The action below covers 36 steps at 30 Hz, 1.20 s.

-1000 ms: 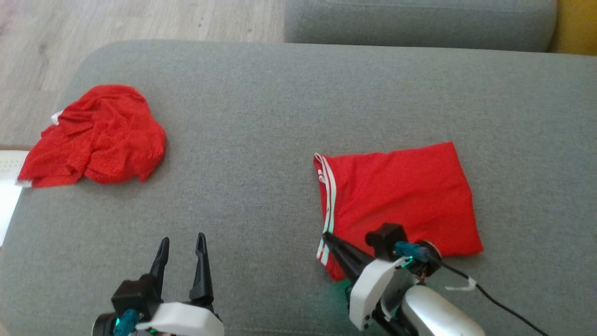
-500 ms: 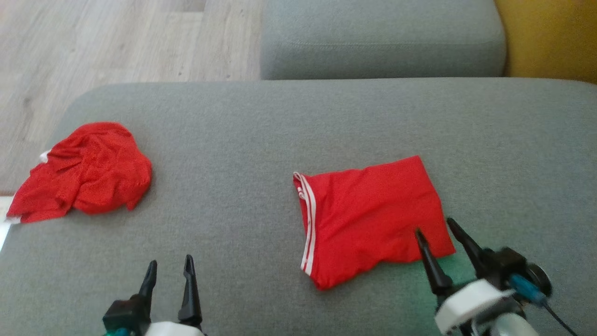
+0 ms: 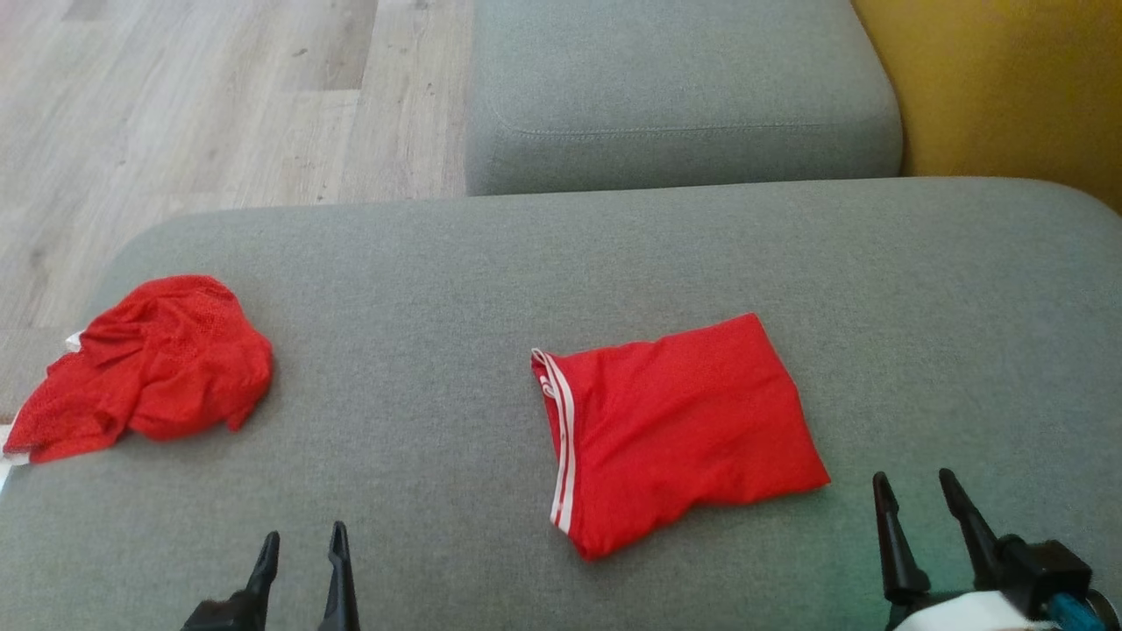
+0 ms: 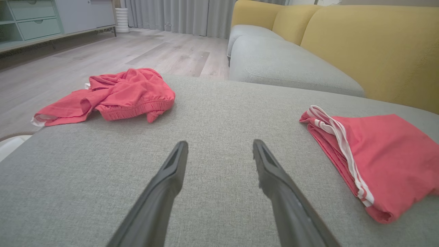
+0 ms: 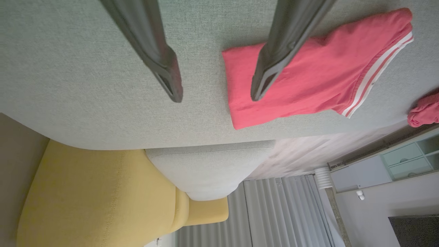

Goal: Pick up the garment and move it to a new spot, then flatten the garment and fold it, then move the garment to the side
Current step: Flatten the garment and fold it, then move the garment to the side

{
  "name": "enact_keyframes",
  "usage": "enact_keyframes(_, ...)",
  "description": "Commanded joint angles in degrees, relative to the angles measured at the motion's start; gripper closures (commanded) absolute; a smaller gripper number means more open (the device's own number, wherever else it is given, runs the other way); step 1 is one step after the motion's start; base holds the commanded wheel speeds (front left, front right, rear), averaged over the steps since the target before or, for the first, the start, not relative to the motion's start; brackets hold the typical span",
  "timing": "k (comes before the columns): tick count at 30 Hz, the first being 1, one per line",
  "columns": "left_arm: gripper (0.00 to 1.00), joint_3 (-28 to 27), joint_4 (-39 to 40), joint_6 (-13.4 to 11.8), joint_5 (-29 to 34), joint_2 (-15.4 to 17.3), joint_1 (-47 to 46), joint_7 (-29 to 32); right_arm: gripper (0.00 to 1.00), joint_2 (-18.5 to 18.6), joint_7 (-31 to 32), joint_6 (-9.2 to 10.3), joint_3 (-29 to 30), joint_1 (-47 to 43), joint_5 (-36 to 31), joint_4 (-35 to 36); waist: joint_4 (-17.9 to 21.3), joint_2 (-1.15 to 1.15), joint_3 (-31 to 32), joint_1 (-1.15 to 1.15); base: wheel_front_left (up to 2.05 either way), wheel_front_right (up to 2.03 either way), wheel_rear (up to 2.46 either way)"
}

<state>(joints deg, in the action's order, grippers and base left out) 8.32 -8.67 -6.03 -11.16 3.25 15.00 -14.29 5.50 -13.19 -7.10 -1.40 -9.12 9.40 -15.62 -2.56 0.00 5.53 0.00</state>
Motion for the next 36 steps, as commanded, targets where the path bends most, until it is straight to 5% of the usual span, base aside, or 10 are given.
enact_keyframes(1, 0.0, -2.3, 1.5, 0.2, 0.7, -0.4, -2.2, -0.7, 0.0, 0.4, -1.0, -0.39, -0.7, 1.9, -0.8, 1.4, -0.1, 0.0, 0.1, 0.0, 0.0, 0.0, 0.0)
enact_keyframes(27, 0.0, -1.6, 2.1, -0.5, 0.3, -0.4, -1.5, -0.7, 0.0, 0.7, -0.6, -0.39, -0.7, 4.5, -1.3, 0.2, -2.4, 0.0, -0.8, 0.0, 0.0, 0.0, 0.0)
enact_keyframes(31, 0.0, -1.2, 2.5, -0.7, 0.1, -0.4, -2.1, -0.7, 0.0, 2.8, 4.6, -0.39, -2.2, 8.1, 1.8, 2.9, -2.7, 0.0, -1.9, 0.0, 0.0, 0.0, 0.0)
enact_keyframes(36, 0.0, -0.3, 2.9, -0.6, 0.0, -0.4, -3.2, -0.7, 0.0, 5.3, 20.0, -0.39, -2.2, 15.0, 9.4, 3.4, -4.0, 0.0, -4.2, 0.0, 0.0, 0.0, 0.0)
